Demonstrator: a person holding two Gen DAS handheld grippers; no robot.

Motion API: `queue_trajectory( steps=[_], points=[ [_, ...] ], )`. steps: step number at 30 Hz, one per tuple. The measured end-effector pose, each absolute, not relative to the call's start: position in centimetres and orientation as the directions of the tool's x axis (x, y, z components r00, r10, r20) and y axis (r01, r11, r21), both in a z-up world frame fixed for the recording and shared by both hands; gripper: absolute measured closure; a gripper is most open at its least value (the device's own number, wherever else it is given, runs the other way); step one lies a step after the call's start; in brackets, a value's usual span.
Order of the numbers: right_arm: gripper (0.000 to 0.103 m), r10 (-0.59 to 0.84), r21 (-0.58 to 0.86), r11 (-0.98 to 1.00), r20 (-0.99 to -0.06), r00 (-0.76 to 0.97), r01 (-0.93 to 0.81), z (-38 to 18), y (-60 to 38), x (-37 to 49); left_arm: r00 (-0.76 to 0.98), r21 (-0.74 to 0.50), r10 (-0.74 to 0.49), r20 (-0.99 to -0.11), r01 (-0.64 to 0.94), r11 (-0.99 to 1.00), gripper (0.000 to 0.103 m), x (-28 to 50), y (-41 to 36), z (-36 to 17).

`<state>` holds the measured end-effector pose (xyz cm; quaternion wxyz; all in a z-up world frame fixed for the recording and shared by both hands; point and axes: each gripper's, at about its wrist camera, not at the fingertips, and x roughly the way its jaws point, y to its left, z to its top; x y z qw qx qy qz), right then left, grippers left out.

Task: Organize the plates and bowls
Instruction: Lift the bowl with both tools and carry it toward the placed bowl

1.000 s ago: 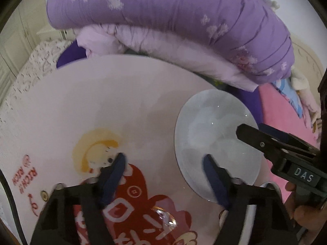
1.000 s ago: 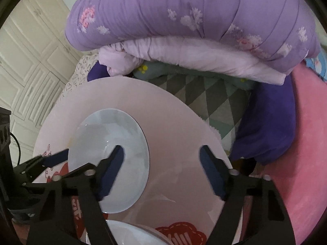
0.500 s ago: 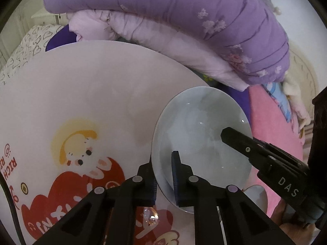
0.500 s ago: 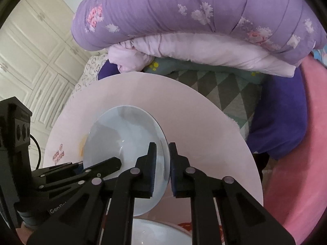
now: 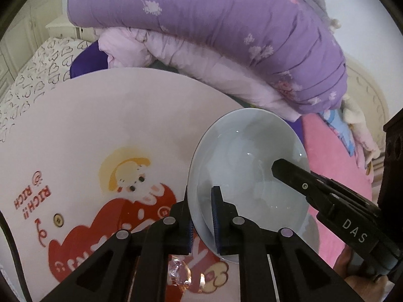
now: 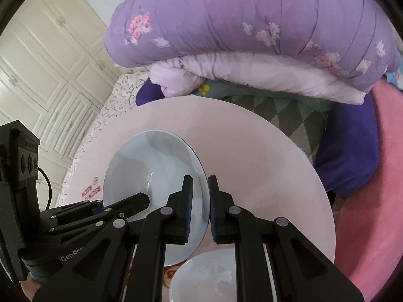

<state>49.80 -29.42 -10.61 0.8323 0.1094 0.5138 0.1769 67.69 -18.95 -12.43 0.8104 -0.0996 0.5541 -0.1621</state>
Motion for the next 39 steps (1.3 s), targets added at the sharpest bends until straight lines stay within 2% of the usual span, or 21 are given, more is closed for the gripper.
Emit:
queue_trajectory(
  steps=[18, 29, 39],
  points=[
    [0.091, 0.395, 0.309, 0.919, -0.733, 0.554, -0.245, -1.7, -28.9, 39.2, 0.442, -0.391, -0.462, -0.769, 0.246, 0.887, 0.094, 53.3, -13.0, -2.0],
    [0.091, 0.396, 0.305, 0.918, -0.738, 0.547, -0.253, -1.6, -28.4, 32.1, 0.380, -0.409, -0.491, -0.784, 0.278, 0.869, 0.094, 46.3, -11.0, -1.4],
    [0.091, 0.406, 0.309, 0.912, -0.772, 0.489, -0.268, -4.2, -27.7, 26.9, 0.298, -0.374, -0.469, -0.831, 0.325, 0.869, 0.094, 41.7, -10.5, -2.6]
  ],
)
